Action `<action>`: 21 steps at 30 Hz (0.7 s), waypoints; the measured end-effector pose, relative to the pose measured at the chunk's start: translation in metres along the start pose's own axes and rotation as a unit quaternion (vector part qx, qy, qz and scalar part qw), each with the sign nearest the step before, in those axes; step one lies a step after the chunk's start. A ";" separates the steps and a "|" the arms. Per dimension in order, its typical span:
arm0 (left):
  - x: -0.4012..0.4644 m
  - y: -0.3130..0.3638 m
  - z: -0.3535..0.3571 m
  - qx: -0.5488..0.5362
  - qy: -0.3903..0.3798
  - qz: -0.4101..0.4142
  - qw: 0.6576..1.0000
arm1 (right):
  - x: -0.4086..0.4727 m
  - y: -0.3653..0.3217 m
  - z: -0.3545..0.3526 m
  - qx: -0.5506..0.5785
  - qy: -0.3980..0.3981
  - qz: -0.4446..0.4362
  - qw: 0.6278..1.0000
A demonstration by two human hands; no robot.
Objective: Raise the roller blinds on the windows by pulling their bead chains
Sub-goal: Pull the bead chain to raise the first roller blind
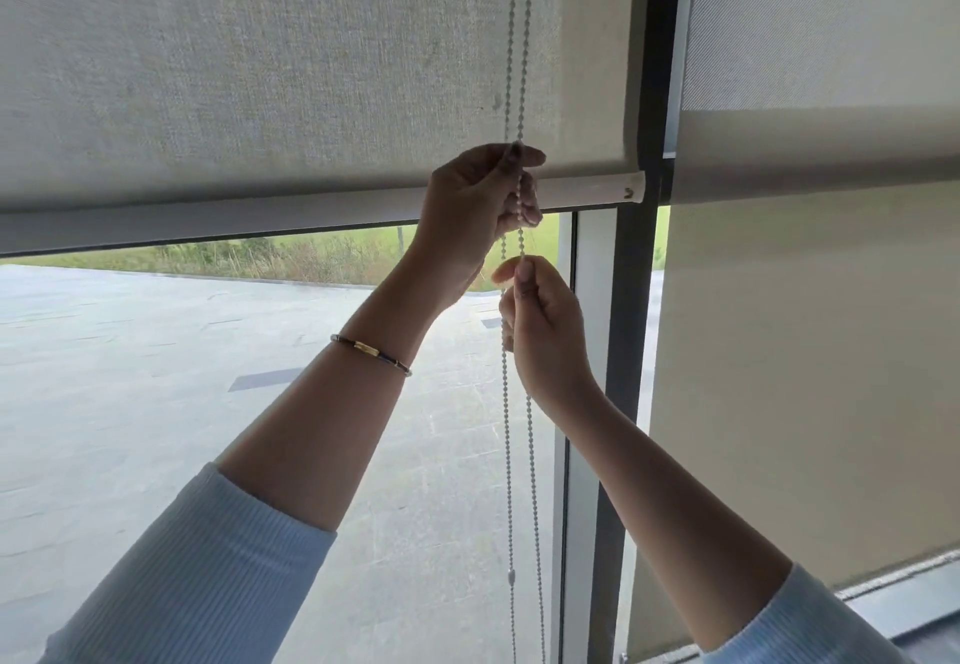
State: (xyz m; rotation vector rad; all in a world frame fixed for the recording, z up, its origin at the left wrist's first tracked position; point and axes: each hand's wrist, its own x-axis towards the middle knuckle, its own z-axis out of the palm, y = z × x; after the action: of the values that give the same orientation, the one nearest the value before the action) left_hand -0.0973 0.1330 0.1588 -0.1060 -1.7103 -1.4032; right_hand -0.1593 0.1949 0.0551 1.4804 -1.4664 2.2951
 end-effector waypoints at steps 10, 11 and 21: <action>-0.002 -0.011 -0.003 0.065 -0.032 -0.064 0.995 | -0.001 0.014 0.004 -0.149 0.069 -0.133 0.977; 0.003 -0.010 0.001 0.044 -0.053 -0.091 0.993 | -0.003 0.012 0.002 -0.133 0.054 -0.128 0.981; 0.023 -0.046 0.034 -0.121 -0.034 -0.144 0.982 | -0.027 -0.006 -0.020 -0.014 -0.033 -0.073 0.997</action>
State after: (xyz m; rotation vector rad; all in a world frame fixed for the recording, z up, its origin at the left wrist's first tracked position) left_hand -0.1566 0.1346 0.1414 -0.0432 -1.6513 -1.8400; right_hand -0.1554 0.2235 0.0379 1.6113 -1.3495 2.1547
